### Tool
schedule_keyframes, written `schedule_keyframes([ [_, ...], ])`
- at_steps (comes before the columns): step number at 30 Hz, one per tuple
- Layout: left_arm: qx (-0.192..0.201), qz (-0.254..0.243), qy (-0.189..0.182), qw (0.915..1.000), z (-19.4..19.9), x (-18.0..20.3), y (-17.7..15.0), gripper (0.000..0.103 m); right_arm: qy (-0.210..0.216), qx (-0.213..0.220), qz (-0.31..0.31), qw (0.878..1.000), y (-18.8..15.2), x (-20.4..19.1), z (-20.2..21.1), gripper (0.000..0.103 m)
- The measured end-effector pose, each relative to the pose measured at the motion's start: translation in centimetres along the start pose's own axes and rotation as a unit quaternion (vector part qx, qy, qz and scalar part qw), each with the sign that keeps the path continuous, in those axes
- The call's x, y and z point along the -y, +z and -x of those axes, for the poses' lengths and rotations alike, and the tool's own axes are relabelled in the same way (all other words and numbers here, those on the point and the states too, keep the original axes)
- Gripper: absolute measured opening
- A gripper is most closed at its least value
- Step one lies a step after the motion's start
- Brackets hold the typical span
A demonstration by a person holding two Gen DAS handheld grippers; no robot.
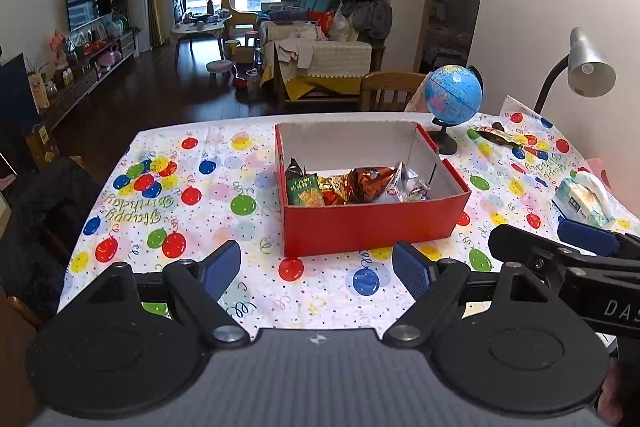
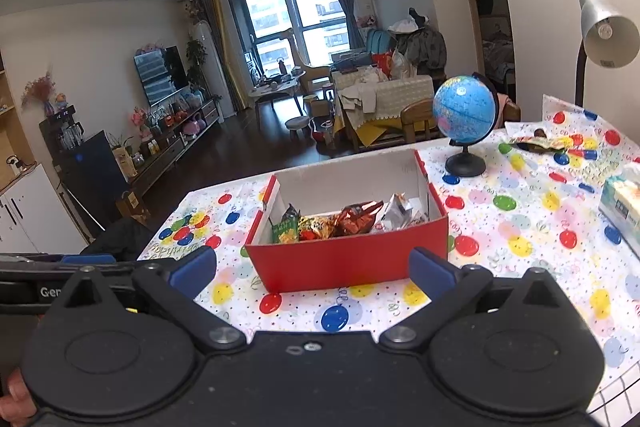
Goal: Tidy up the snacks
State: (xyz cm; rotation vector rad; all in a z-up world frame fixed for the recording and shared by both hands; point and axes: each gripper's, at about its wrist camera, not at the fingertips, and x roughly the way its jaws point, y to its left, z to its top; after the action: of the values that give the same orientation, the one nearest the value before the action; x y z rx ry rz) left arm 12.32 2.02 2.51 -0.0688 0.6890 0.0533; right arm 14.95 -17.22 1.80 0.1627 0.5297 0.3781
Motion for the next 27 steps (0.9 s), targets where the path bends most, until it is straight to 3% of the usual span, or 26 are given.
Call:
schedule_keyframes([
  [14, 0.019, 0.007, -0.004, 0.9998, 1.3, 0.4, 2.5, 0.083, -0.007, 0.017, 0.01, 1.0, 2.2, -0.1, 0.9, 0.103],
  [27, 0.022, 0.016, -0.014, 0.9995, 1.6, 0.4, 2.5, 0.083, -0.007, 0.012, 0.019, 1.0, 2.8, -0.2, 1.1, 0.103],
])
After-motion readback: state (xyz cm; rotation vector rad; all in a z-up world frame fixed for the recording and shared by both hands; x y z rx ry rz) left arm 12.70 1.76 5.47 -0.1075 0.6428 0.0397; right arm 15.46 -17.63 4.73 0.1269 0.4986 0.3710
